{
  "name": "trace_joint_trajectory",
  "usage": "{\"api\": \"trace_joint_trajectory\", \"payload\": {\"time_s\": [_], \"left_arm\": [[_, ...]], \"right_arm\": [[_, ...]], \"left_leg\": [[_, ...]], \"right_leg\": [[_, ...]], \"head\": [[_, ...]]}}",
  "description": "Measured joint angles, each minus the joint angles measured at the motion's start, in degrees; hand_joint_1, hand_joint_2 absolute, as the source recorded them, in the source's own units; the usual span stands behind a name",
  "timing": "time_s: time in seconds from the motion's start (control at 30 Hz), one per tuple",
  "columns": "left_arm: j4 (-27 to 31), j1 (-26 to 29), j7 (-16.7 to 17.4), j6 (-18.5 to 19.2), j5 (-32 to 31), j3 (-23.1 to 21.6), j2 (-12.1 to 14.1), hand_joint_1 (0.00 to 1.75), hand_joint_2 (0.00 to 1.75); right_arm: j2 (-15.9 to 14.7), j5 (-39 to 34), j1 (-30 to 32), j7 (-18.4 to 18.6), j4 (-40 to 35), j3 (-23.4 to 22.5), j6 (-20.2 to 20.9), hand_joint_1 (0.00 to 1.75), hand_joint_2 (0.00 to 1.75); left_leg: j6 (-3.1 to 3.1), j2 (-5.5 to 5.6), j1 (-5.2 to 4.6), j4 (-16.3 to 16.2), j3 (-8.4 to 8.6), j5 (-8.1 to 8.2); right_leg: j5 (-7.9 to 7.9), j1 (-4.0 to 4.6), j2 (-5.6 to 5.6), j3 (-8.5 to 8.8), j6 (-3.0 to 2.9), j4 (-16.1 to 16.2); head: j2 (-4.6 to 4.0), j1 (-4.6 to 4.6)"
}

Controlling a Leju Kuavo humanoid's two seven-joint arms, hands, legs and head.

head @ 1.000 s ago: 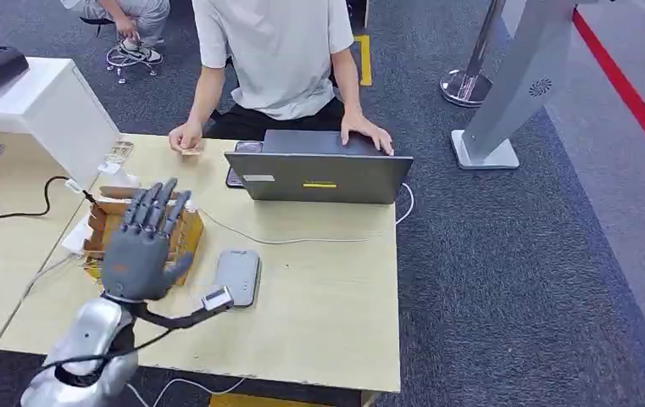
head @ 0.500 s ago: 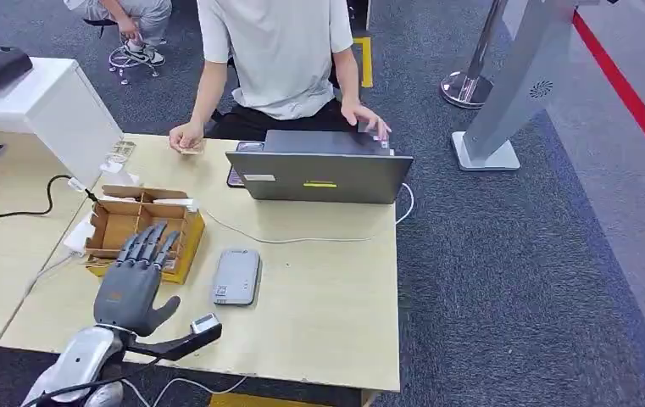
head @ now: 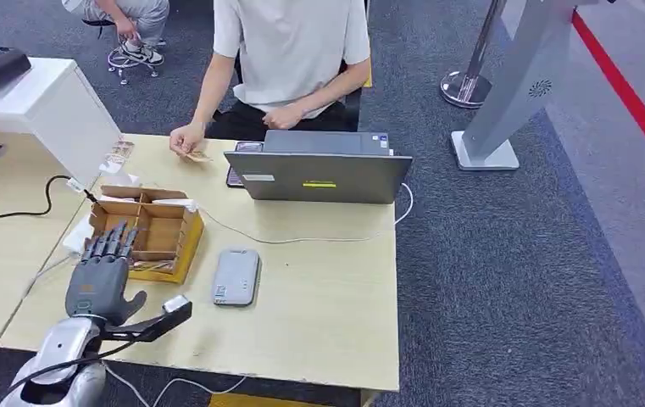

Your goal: Pass the card to the sensor for recognition and then transmit it.

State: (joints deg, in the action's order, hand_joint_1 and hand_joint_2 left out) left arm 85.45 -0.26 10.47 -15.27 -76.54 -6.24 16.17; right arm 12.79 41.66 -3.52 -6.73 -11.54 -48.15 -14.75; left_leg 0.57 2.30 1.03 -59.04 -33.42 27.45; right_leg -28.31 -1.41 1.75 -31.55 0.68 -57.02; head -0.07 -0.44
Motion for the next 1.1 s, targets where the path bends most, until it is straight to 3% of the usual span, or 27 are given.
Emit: {"api": "trace_joint_trajectory", "payload": {"time_s": [0.53,1.1], "left_arm": [[-7.61,-0.77,-2.91,-3.5,4.96,11.11,1.36,0.0,1.75],[-9.36,-2.41,-6.32,-5.99,4.46,11.96,0.0,0.0,1.75]], "right_arm": [[0.0,1.55,-0.05,0.74,0.0,0.07,0.22,0.0,1.75],[0.02,2.23,-0.09,0.79,0.0,0.07,0.48,0.0,1.75]], "left_leg": [[0.0,-0.01,0.03,0.0,-0.02,0.0],[0.0,0.02,0.03,-0.01,-0.01,0.0]], "right_leg": [[0.0,0.03,0.0,-0.01,-0.01,0.0],[0.01,0.03,-0.03,0.0,-0.01,0.01]], "head": [[0.0,0.0],[0.0,0.02]]}}
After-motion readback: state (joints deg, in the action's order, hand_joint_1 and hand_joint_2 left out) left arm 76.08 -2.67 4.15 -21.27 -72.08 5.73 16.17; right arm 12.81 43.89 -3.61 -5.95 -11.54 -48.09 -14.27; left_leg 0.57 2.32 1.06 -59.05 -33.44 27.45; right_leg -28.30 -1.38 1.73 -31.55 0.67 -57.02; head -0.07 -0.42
